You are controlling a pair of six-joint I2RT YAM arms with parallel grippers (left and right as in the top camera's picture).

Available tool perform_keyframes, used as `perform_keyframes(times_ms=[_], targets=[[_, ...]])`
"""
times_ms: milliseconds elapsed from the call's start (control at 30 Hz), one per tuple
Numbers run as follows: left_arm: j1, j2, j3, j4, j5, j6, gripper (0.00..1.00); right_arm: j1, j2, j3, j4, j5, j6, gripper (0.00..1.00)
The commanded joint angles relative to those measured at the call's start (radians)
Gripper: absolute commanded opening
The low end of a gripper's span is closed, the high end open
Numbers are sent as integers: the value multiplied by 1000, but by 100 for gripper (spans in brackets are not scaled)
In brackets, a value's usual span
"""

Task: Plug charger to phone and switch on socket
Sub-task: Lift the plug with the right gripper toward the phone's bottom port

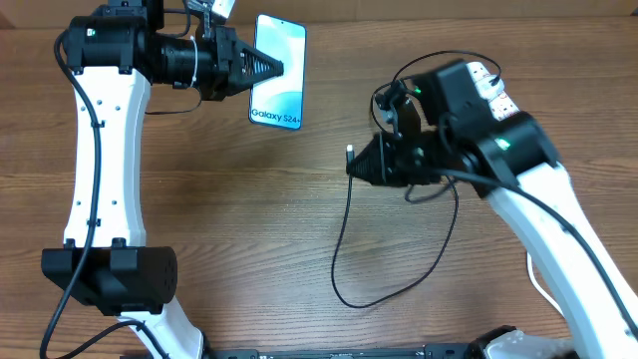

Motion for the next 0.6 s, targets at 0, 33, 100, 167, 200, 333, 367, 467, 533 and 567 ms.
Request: perform_keyframes(times_ms=[0,33,100,167,200,333,367,467,533,567], targets=[[13,-4,8,56,278,-36,4,3,-61,11,-2,-256,-160,4],[13,-4,8,79,343,-36,4,3,-66,11,-1,-298,-174,4],[9,-4,8,109,441,-36,4,3,-65,11,3,-387,-200,4],[9,-4,8,101,474,-37,4,3,-58,9,24,-441,-200,4],[9,-4,8,94,474,-36,4,3,-54,9,37,-460,-199,4],[8,-4,8,94,473,-40,4,3,-51,9,140,-472,-77,4],[8,-4,8,94,473,-40,4,3,-51,9,194,-467,-21,4],[8,-4,8,96,447,-71,4,10,-51,9,252,-343,102,4],[8,-4,8,102,381,-129,4,26,-51,9,258,-285,127,4],[8,-4,8,112,316,-176,4,48,-51,9,272,-261,128,4]])
